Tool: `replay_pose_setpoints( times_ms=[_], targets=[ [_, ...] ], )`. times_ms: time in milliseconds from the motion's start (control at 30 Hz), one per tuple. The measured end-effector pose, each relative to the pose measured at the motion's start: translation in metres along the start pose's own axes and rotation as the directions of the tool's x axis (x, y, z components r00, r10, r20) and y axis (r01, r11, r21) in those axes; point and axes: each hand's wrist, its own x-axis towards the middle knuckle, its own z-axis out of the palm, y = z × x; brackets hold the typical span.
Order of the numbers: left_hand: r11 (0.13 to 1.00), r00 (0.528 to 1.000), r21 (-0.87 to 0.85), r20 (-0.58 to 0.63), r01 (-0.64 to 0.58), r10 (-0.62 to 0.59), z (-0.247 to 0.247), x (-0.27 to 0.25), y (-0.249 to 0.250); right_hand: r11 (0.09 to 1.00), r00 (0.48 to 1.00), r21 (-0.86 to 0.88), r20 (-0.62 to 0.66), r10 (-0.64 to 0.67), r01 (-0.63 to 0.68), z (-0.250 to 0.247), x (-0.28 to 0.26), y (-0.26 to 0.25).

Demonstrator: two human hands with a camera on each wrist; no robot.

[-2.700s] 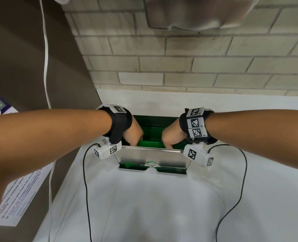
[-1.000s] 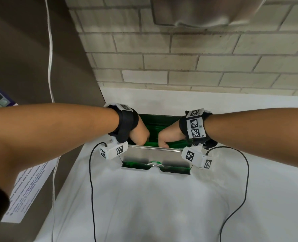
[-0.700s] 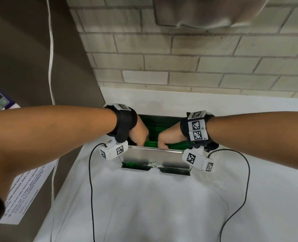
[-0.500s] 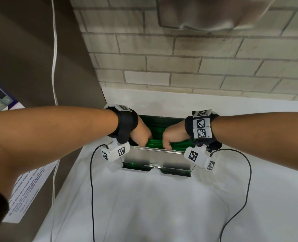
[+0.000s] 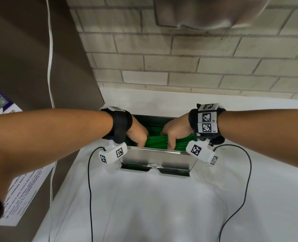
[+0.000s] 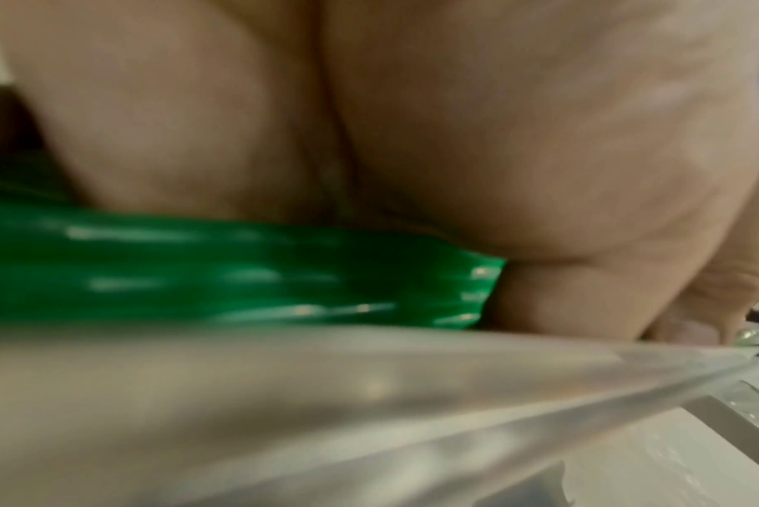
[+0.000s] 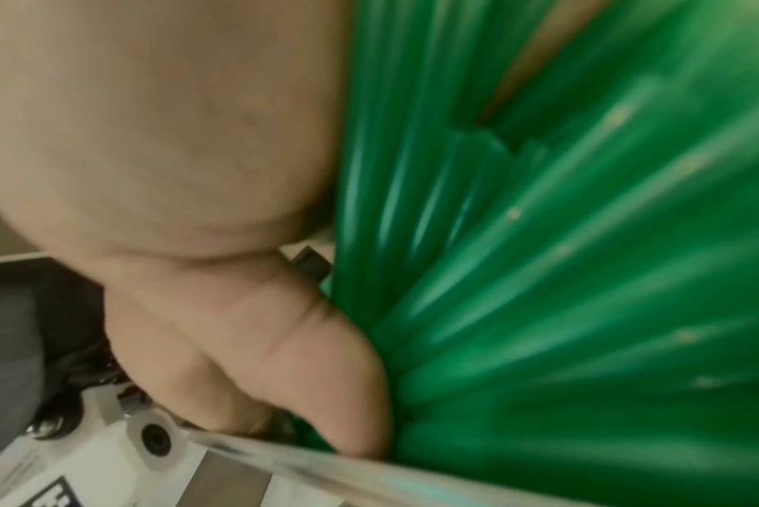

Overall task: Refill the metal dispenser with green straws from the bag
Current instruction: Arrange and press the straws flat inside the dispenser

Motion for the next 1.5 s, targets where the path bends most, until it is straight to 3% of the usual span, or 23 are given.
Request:
replay_pose_setpoints(
  times_ms=[33,100,433,700,867,933,1033,1167,1300,1400,1500],
  targets=[
    [1.0,0.998,0.008,0.063,-0.023,0.022,0.0,0.001,0.002,1.0,1.0,0.018,0.014,0.004,-0.004,-0.001,-0.001,0.002],
    [0.999,0.996,-0.014,0.075,-0.046,0.047,-0.001,-0.001,0.004,0.999,0.999,0.047,0.034,-0.015,0.014,-0.007,-0.01,-0.002],
    [0.944,0.98,-0.274,0.021,-0.183,0.197,0.01,-0.001,0.002,0.994,0.998,-0.108,-0.056,-0.028,0.022,-0.027,-0.043,-0.007],
    [0.967,0.972,-0.098,-0.045,-0.234,0.231,0.011,-0.002,0.01,0.98,1.0,-0.199,-0.006,-0.016,0.014,-0.011,-0.039,-0.001],
    [0.93,0.95,-0.211,0.014,-0.301,0.311,0.007,-0.011,0.004,0.987,1.0,-0.157,0.017,-0.024,0.026,-0.024,-0.043,-0.006],
    [0.889,0.948,-0.35,0.014,-0.294,0.319,0.004,-0.015,0.001,0.979,0.999,-0.205,-0.037,-0.004,-0.004,-0.029,-0.045,-0.01],
    [0.807,0.946,-0.5,-0.098,-0.316,0.31,0.006,-0.016,-0.001,0.957,0.993,-0.288,-0.121,0.01,-0.045,-0.03,-0.043,-0.018],
    [0.776,0.916,-0.486,-0.201,-0.401,0.347,0.011,-0.013,-0.004,0.913,0.977,-0.395,-0.212,0.014,-0.098,-0.036,-0.045,-0.029],
    [0.824,0.899,-0.375,-0.286,-0.424,0.332,0.012,-0.016,-0.003,0.88,0.941,-0.456,-0.338,-0.032,-0.134,-0.047,-0.053,-0.033],
    [0.81,0.879,-0.368,-0.328,-0.456,0.346,0.012,-0.02,-0.005,0.919,0.902,-0.367,-0.43,-0.028,-0.146,-0.057,-0.069,-0.027],
    [0.747,0.85,-0.421,-0.362,-0.515,0.382,0.008,-0.029,-0.008,0.998,0.798,-0.068,-0.6,-0.053,0.015,-0.063,-0.083,-0.018]
  ],
)
